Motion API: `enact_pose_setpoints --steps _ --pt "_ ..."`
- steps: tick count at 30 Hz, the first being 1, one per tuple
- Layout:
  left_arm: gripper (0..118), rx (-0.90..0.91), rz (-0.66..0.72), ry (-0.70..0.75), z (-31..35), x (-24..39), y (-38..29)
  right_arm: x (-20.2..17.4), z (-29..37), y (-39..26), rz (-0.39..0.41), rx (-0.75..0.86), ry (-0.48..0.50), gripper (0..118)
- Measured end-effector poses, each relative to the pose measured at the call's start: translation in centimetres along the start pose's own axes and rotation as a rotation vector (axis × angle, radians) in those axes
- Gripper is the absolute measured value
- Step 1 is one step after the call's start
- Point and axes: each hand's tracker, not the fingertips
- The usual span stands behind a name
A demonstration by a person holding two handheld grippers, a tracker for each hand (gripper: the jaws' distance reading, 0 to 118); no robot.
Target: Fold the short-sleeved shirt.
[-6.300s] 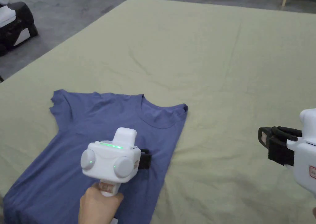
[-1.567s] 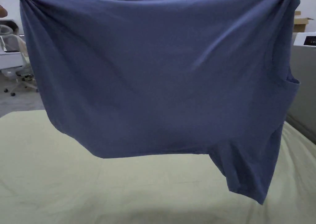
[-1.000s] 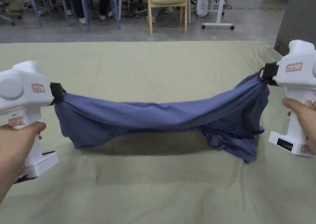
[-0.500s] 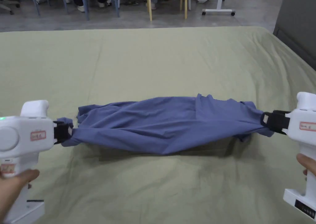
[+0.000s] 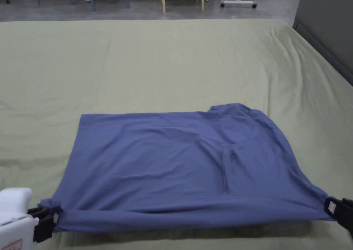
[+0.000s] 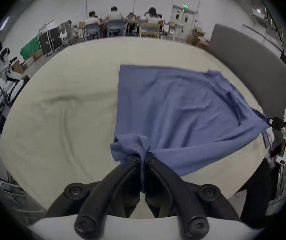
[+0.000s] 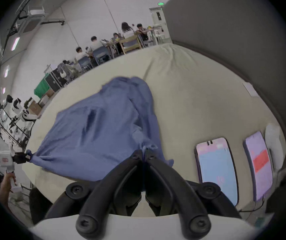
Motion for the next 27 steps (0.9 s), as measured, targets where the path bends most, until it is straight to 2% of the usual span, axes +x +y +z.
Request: enact_pose_setpoints --steps 1,6,7,8,9,10,11,15,17,18,19,20,21,23,25,27 --pt "0 -0.041 -0.009 0.010 -0.9 0.2 -0.6 0.2 -0.6 -0.6 0.007 -0.020 -0.029 3" --pt "0 -0.100 0.046 0.028 -4.6 -0.8 -1.0 -0.2 -3.2 -1.4 0.019 -0.066 -0.053 3" --pt "6 -0.118 0.071 0.011 -4.7 -1.2 -0.8 0.2 -3.5 -1.3 0.029 -0.073 -0.062 3" --pt "25 -0.140 0.092 0.010 -4.8 -1.5 -0.7 0.2 -3.7 -1.0 0.035 -0.107 -0.070 7" --pt "76 -0.168 0.100 0.035 -4.9 -1.7 -0.6 0.1 -3.8 -0.7 0.039 -0.144 -0.090 50" --pt "92 -0.181 0.103 0.055 -4.8 -2.0 -0.7 -0.2 -3.7 -0.5 0.053 -0.163 -0.125 89" --pt "92 -0.165 0.094 0.047 -4.2 -2.3 -0.8 0.3 -3.7 -0.4 0.072 -0.193 -0.114 107" --pt "92 -0.110 0.096 0.060 0.7 -2.5 -0.3 -1.8 0.5 0.7 0.114 -0.153 -0.125 109" --pt "92 -0.015 0.081 0.093 5.0 -0.9 -0.3 -3.2 3.3 1.1 0.134 -0.086 -0.140 109" --pt "91 0.029 0.081 0.090 6.8 -0.4 -0.4 -4.0 4.5 1.2 0.141 -0.057 -0.135 101" --pt "84 0.078 0.088 0.069 8.6 0.3 -0.7 -4.8 5.8 0.8 0.147 -0.025 -0.114 77" --pt "57 0.138 0.095 0.032 10.2 1.3 -1.3 -5.5 6.7 0.3 0.152 0.003 -0.083 32" --pt "0 0.181 0.101 0.008 11.1 2.0 -1.8 -6.0 6.9 0.1 0.159 -0.009 -0.059 2" --pt "0 0.174 0.100 0.048 10.4 3.5 -1.9 -6.8 6.0 -1.2 0.162 -0.020 -0.092 2" --pt "0 0.068 0.054 0.019 9.3 3.6 -0.7 -7.0 4.6 -1.7 0.237 -0.099 -0.080 2" --pt "0 0.085 0.043 0.056 8.3 4.1 -0.1 -7.4 3.7 -2.1 0.250 -0.102 -0.085 2"
